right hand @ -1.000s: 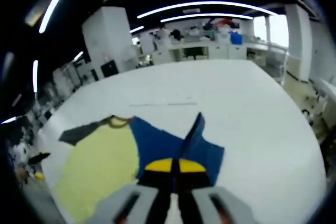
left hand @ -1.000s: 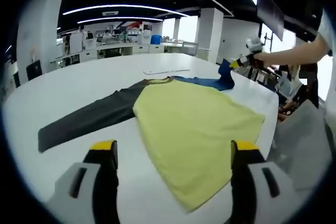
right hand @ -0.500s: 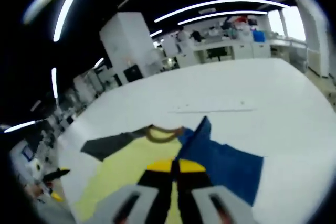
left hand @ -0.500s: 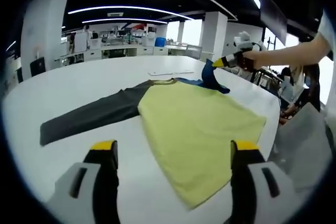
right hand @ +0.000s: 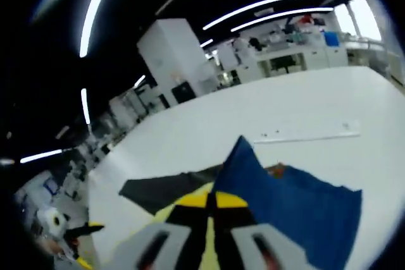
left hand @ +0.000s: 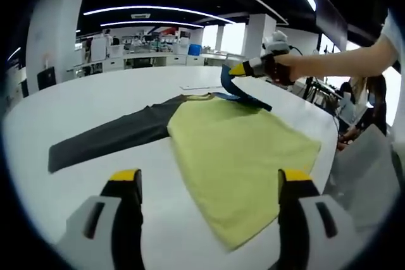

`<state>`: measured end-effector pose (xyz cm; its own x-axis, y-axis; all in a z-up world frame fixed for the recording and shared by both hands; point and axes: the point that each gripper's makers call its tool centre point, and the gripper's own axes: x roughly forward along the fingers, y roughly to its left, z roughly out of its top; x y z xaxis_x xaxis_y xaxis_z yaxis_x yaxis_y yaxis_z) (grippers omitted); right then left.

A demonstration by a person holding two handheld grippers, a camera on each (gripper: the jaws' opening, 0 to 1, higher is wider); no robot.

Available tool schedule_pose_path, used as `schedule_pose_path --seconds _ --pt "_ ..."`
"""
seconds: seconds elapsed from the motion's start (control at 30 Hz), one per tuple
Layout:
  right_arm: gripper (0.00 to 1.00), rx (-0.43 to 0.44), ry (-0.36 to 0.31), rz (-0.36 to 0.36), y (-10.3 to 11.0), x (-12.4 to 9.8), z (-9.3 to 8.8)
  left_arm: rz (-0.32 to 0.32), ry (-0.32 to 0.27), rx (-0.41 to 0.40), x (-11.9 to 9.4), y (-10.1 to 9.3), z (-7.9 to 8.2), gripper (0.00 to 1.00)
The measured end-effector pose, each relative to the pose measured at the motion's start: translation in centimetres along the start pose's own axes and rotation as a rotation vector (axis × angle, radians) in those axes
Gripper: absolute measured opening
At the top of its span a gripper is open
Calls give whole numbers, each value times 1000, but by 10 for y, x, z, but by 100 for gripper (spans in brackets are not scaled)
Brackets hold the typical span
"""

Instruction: Fold the garment on the visible template until the final outline fits inside the template.

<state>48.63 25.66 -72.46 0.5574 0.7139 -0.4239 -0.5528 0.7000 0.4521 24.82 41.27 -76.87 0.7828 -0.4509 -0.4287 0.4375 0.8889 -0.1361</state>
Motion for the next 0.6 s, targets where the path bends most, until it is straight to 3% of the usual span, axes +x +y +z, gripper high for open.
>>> schedule_pose_path --seconds 0.33,0.6 --pt "0 -28 12 98 55 43 3 -20 20 -7 0 -6 -6 90" --pt "0 -73 71 120 75 69 -17 -12 31 -30 0 -3 -13 89"
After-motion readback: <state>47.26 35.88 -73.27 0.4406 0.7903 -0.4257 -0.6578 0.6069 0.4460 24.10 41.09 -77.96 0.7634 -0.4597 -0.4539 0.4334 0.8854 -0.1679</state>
